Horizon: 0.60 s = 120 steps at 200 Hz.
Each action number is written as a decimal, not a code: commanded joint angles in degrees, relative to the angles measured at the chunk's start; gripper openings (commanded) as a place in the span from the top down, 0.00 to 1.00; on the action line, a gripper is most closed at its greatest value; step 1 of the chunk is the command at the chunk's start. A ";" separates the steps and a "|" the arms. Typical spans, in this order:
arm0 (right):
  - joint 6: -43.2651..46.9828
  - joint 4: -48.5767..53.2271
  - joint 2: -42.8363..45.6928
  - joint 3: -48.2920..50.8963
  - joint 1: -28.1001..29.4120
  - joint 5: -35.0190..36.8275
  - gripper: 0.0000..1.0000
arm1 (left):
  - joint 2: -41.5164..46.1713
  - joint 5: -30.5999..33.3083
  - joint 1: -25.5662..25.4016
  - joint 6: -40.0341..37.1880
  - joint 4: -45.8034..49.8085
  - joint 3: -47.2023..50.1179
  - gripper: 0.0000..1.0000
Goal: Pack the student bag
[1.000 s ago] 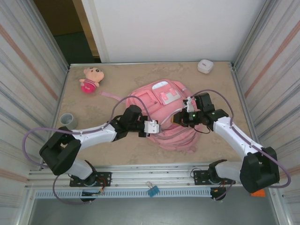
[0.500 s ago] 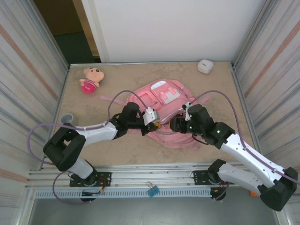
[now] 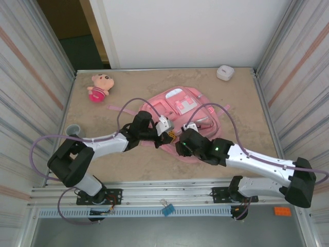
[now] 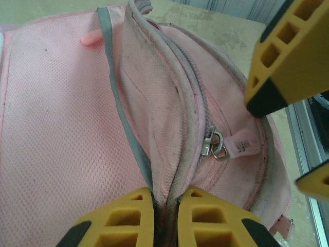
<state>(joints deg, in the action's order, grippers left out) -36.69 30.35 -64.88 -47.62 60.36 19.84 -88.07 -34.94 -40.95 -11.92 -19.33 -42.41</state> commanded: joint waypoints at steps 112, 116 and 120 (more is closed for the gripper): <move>5.58 14.91 -2.14 -7.83 -11.42 1.45 0.99 | 2.68 2.57 2.93 -2.16 10.45 -2.32 1.00; 5.82 15.09 -1.80 -7.69 -12.23 0.27 1.00 | 2.78 2.75 3.05 -2.46 10.87 -2.34 1.00; 6.03 15.32 -1.46 -7.44 -13.23 -0.97 1.00 | 2.89 2.97 3.14 -2.74 11.37 -2.39 1.00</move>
<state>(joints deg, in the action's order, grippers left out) -31.79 35.44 -70.28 -55.33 53.08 15.73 -87.72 -34.44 -40.66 -13.78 -16.38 -44.99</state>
